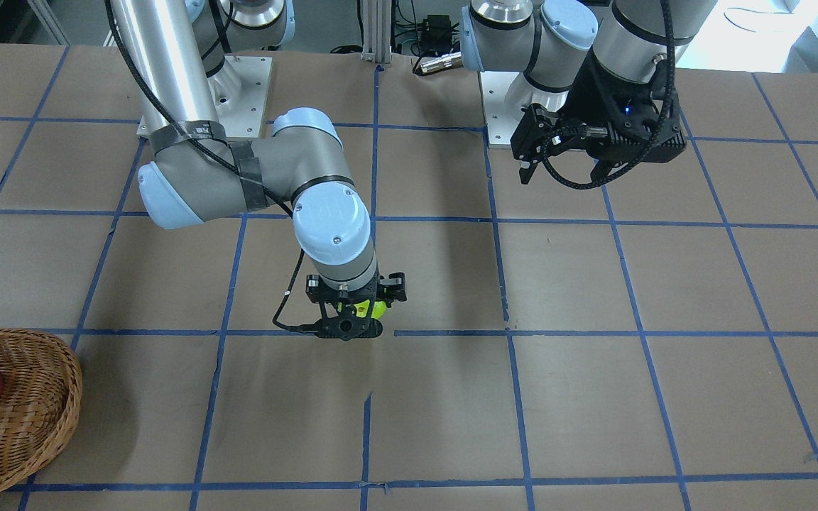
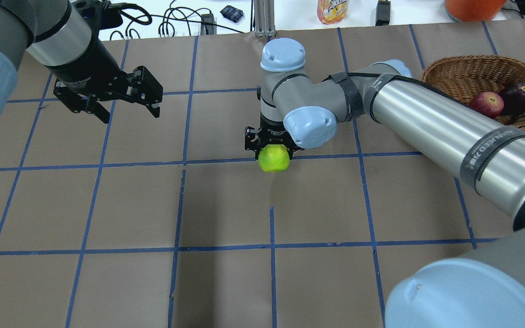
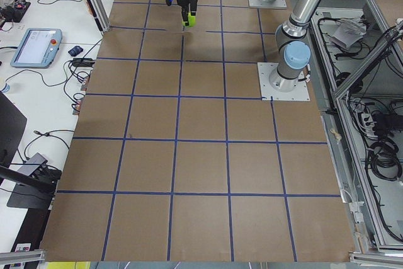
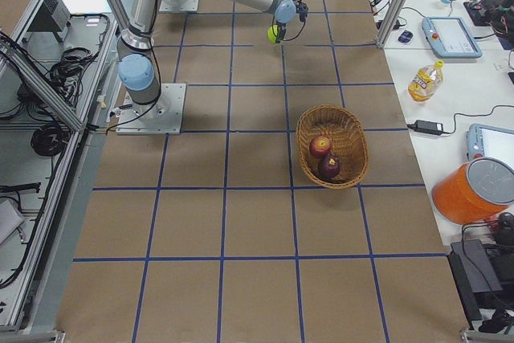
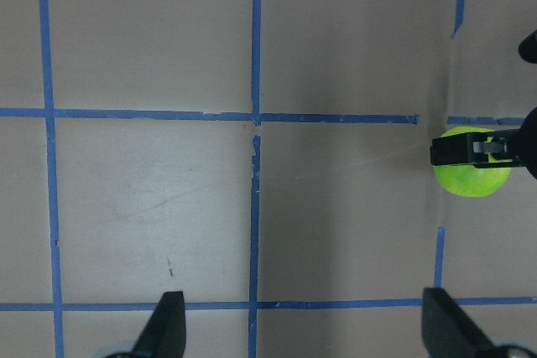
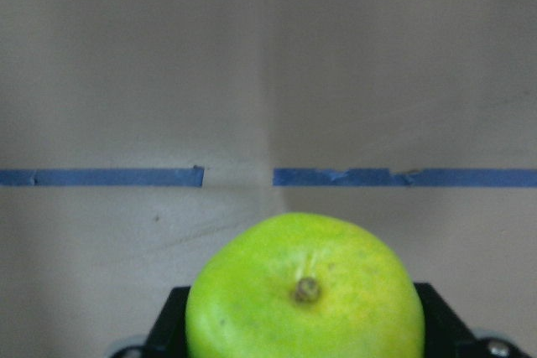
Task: Put all apples into basket
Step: 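Carry the green apple into the basket with the right gripper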
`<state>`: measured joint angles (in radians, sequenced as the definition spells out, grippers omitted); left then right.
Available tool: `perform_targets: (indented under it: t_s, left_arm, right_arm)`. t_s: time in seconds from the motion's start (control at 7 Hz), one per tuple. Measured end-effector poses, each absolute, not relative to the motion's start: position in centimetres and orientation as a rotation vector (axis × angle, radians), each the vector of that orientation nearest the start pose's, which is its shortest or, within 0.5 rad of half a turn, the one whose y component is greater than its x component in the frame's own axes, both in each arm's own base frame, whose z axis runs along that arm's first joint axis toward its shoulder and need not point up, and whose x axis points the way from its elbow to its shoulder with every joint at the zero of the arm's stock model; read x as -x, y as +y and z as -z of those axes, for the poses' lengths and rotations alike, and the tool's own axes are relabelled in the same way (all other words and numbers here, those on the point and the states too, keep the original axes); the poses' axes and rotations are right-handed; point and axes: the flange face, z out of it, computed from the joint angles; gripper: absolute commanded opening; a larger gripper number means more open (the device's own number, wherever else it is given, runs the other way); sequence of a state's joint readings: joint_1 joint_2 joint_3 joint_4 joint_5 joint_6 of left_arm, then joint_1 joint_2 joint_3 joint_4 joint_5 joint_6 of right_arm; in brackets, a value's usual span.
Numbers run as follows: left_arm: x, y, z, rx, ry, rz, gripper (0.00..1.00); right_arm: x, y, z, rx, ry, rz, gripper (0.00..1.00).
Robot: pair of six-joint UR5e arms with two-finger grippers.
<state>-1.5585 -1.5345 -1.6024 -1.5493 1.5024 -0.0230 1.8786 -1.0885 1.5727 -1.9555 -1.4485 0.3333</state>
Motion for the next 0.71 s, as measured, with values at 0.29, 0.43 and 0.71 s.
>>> perform_targets:
  t_s: [0.29, 0.43, 0.71]
  left_arm:
    - [13.4, -48.1, -49.1, 0.055, 3.211, 0.038, 1.00]
    - [13.4, -48.1, -49.2, 0.055, 3.211, 0.039, 1.00]
    - [13.4, -48.2, -49.2, 0.055, 3.210, 0.041, 1.00]
  right_arm:
    - [-21.5, -60.5, -31.9, -0.274, 3.067, -0.191, 0.00]
    - [-14.3, -62.7, -34.2, -0.349, 3.068, -0.182, 0.00]
    - [-2.2, -65.2, -35.4, -0.313, 3.123, -0.153, 0.00]
